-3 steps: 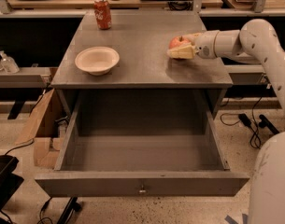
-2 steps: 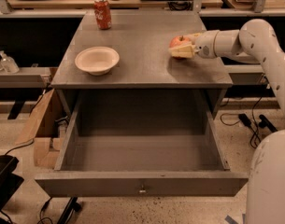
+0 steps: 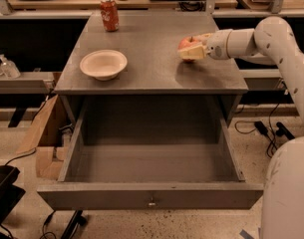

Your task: Place apple into top drawer

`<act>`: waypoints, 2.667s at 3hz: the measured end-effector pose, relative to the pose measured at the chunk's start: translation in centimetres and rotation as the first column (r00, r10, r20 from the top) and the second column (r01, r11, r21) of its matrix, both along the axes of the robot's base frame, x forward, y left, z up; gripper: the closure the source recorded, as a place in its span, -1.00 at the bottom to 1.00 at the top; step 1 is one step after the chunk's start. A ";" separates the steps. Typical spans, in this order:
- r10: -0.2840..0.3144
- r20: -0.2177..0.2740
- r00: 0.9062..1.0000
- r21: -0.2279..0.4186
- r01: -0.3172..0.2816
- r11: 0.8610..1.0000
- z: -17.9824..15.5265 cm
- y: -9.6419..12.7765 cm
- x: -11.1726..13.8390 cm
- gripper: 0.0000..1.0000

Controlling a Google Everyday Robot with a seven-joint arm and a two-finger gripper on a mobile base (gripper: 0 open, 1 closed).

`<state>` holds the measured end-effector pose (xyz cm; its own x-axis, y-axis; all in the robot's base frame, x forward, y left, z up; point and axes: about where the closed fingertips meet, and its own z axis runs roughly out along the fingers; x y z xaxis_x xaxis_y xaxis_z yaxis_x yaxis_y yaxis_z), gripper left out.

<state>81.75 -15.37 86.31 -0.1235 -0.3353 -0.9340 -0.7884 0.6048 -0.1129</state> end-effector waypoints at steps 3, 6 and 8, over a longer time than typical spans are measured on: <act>0.082 -0.030 0.996 -0.093 -0.084 0.992 7.7 2.4 -14.3 1.00; 0.170 -0.057 0.984 -0.033 -0.172 0.985 3.9 5.4 -18.9 1.00; 0.293 -0.098 0.951 0.031 -0.291 0.956 -7.1 11.3 -23.6 1.00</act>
Offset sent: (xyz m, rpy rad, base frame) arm -0.1889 0.0176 0.0959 -0.1644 0.0845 0.0602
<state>58.18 -4.07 79.25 -0.1163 -0.3558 -0.9273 -0.9375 0.3477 -0.0158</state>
